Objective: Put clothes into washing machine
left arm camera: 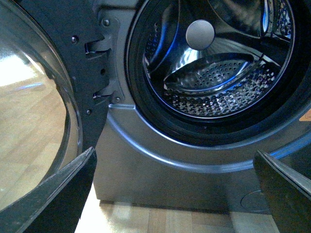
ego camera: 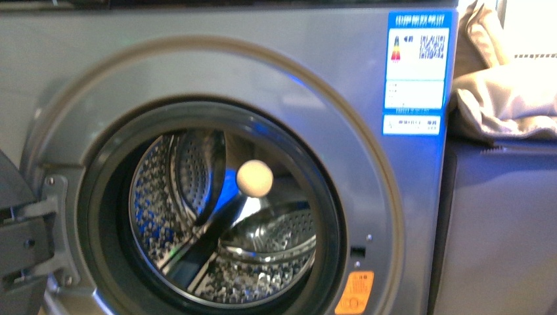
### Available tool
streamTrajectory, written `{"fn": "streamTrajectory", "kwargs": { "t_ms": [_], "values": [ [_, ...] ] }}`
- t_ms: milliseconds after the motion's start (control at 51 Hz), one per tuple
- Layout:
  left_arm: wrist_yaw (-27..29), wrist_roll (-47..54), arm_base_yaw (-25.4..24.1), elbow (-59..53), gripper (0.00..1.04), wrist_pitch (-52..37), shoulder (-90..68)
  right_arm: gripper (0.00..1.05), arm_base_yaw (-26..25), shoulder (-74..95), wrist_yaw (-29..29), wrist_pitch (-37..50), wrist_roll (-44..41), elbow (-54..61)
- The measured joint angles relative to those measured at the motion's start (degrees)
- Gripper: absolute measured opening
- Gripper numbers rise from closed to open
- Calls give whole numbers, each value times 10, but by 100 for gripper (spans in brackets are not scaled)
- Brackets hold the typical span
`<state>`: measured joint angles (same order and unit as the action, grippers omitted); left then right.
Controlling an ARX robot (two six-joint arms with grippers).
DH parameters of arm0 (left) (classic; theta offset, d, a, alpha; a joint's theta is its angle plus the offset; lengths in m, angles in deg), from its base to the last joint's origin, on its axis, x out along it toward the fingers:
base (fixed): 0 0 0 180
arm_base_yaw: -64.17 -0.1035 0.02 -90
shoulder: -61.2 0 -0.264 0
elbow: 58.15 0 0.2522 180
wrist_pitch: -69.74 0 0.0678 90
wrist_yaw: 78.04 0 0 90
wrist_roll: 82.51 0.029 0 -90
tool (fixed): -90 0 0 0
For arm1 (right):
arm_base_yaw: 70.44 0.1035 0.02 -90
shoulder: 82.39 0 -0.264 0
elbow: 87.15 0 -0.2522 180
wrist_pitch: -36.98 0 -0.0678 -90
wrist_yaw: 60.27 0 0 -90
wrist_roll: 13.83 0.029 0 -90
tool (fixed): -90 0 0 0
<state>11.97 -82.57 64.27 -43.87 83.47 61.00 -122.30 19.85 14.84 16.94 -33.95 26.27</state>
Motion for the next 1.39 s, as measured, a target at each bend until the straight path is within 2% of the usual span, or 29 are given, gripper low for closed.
{"fn": "streamTrajectory", "kwargs": {
  "t_ms": [412,883,1393],
  "values": [
    [0,0,0,0,98,0,0,97,31,224,17,131,27,24],
    [0,0,0,0,98,0,0,97,61,445,6,227,81,-25],
    [0,0,0,0,98,0,0,97,80,530,-16,301,78,-53]
  ]
}}
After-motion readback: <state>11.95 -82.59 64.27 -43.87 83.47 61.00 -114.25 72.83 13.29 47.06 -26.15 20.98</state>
